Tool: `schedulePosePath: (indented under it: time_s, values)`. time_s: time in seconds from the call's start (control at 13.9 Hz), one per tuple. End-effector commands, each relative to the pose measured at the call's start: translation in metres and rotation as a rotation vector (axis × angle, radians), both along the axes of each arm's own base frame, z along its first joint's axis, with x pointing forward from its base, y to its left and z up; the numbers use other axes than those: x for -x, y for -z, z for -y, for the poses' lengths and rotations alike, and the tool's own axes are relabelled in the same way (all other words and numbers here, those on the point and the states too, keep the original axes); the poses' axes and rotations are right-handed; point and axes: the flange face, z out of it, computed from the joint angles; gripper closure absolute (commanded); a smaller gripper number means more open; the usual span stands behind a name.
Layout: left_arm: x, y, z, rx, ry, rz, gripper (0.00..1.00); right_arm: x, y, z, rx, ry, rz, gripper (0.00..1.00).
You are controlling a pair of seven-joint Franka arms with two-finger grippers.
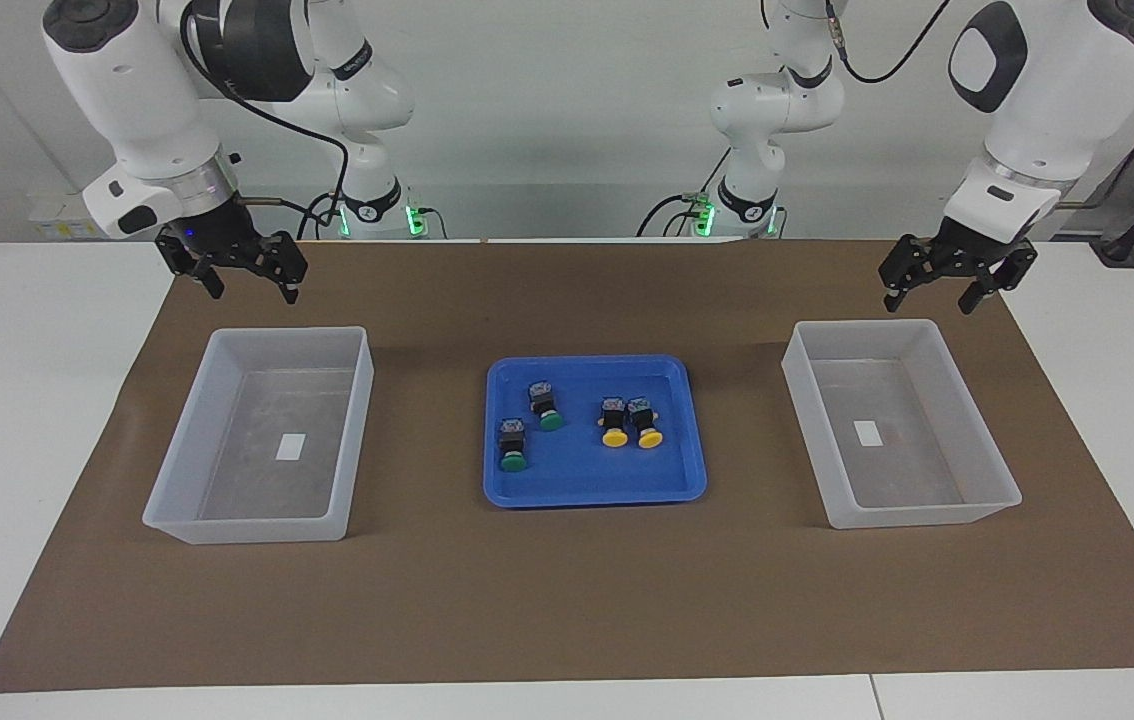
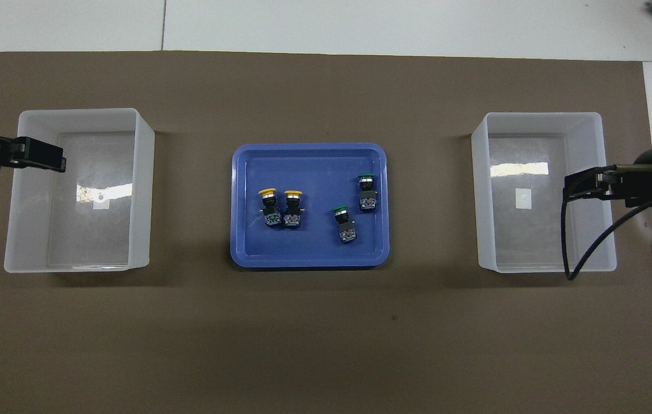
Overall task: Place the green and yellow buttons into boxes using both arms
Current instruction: 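Reach the left gripper to the tray and grasp a yellow button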
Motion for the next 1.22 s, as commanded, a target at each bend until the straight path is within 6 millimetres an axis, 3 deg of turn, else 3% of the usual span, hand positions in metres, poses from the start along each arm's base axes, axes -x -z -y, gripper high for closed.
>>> schedulePosePath:
  time_s: [0.0, 0.43, 0.58, 0.79, 1.15]
  values:
    - [0.008, 0.024, 0.041, 0.013, -0.042, 0.01, 0.0, 0.005, -0.003, 0.002, -0.029, -0.02, -0.003, 0.0]
    - [0.009, 0.102, 0.122, 0.063, -0.131, 0.091, 0.0, 0.005, -0.003, 0.002, -0.029, -0.02, -0.003, 0.0]
    - [0.007, 0.122, 0.147, 0.081, -0.153, 0.104, 0.05, 0.005, -0.003, 0.002, -0.029, -0.02, -0.003, 0.0]
    - [0.014, 0.14, 0.158, 0.11, -0.166, 0.12, 0.19, 0.005, -0.003, 0.002, -0.029, -0.02, -0.003, 0.0]
    - [0.029, 0.162, 0.181, 0.144, -0.21, 0.137, 0.28, 0.005, -0.003, 0.002, -0.029, -0.02, -0.003, 0.0]
